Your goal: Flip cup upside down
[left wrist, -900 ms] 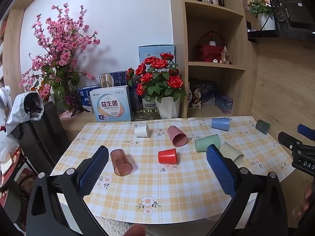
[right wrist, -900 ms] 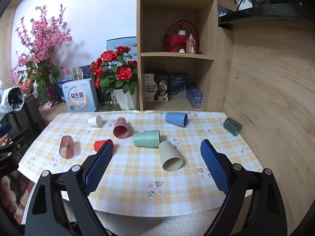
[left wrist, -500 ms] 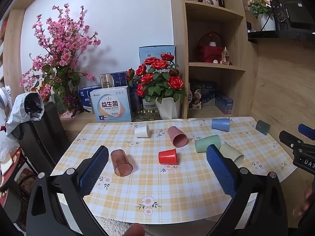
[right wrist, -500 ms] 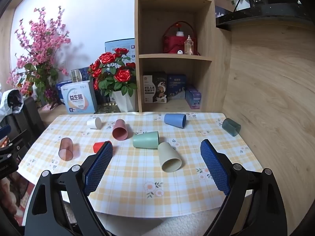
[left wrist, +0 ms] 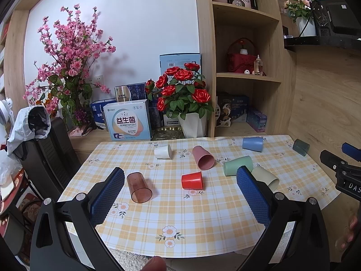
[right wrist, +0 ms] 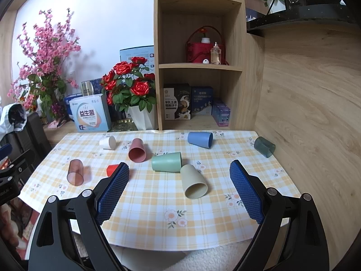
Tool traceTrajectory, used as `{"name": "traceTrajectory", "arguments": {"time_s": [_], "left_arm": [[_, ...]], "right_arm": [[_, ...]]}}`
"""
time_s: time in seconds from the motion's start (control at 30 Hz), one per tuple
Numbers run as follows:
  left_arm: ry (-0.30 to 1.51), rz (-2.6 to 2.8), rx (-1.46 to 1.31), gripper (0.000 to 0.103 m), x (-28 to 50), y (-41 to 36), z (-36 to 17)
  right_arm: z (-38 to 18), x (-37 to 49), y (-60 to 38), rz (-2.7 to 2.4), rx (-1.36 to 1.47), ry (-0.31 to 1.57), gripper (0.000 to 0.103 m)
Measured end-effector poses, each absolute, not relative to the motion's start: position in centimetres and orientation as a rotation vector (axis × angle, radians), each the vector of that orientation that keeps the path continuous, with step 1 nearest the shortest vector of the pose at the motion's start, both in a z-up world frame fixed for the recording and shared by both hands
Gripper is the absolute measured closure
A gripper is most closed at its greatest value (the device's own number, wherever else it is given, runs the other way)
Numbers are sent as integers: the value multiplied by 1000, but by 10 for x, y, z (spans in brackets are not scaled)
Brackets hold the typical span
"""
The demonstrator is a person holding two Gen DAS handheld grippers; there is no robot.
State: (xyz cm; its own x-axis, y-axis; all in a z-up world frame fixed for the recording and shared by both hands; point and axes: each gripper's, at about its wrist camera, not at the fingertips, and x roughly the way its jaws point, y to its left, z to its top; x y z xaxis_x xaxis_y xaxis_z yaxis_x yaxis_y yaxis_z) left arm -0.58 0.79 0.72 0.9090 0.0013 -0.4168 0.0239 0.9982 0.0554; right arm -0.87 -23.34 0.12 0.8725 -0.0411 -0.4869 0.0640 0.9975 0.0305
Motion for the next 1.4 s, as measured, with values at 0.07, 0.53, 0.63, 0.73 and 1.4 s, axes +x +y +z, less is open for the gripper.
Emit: {"name": "traceTrajectory", "arguments": {"time_s": [0.07,0.53,0.63,0.73,1.4], "left_arm": [[429,-11,60,6,-6,8,7],[429,-12,60,6,-6,7,6],[428,-12,60,6,-6,7,6],[428,-12,59,6,-6,7,6],[430,-12,60,6,-7,7,11]], "right_arm": [[1,-9,-234,-53,46,507,15],[1,-9,-233,-54,47,508,15],[1,-9,-233,-55,47,508,15],[1,-9,-233,-55,47,508,15],[-1,-10,-233,-54,48,508,15]]}}
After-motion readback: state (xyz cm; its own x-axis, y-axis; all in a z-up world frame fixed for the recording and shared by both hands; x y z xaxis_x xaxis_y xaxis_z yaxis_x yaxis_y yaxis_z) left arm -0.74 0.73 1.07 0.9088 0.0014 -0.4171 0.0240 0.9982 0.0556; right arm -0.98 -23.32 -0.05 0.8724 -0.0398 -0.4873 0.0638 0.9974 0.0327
